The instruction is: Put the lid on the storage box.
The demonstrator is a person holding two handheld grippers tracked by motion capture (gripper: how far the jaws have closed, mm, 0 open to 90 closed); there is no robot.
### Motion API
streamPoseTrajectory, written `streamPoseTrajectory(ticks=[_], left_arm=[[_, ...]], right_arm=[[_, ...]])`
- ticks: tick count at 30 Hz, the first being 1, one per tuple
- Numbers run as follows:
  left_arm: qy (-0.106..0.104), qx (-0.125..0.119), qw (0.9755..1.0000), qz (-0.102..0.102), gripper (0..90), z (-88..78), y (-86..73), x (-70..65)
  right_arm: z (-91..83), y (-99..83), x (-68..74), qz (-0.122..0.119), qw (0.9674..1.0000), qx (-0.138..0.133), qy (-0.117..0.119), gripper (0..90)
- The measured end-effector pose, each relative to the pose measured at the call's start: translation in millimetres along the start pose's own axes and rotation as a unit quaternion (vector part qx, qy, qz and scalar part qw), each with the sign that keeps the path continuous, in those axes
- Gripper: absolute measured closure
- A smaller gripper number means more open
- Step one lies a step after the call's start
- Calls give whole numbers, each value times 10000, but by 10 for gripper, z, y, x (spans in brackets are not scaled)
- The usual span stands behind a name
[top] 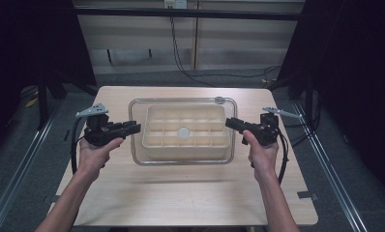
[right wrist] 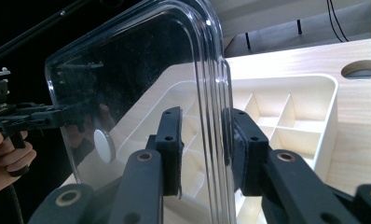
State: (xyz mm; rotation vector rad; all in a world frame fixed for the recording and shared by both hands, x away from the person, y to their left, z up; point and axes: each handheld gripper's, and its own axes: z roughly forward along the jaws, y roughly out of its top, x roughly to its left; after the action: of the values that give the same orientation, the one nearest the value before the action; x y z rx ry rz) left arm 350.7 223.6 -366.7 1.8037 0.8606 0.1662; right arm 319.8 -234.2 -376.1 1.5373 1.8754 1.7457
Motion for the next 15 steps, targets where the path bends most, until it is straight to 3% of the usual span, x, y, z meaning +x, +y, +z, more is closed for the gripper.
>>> streamPoseTrajectory(ticks=[15], left_arm=[[195,29,9998,-80,687,94,227,164]], right_arm=[[172,218,-43,31,10000,10,-44,680]])
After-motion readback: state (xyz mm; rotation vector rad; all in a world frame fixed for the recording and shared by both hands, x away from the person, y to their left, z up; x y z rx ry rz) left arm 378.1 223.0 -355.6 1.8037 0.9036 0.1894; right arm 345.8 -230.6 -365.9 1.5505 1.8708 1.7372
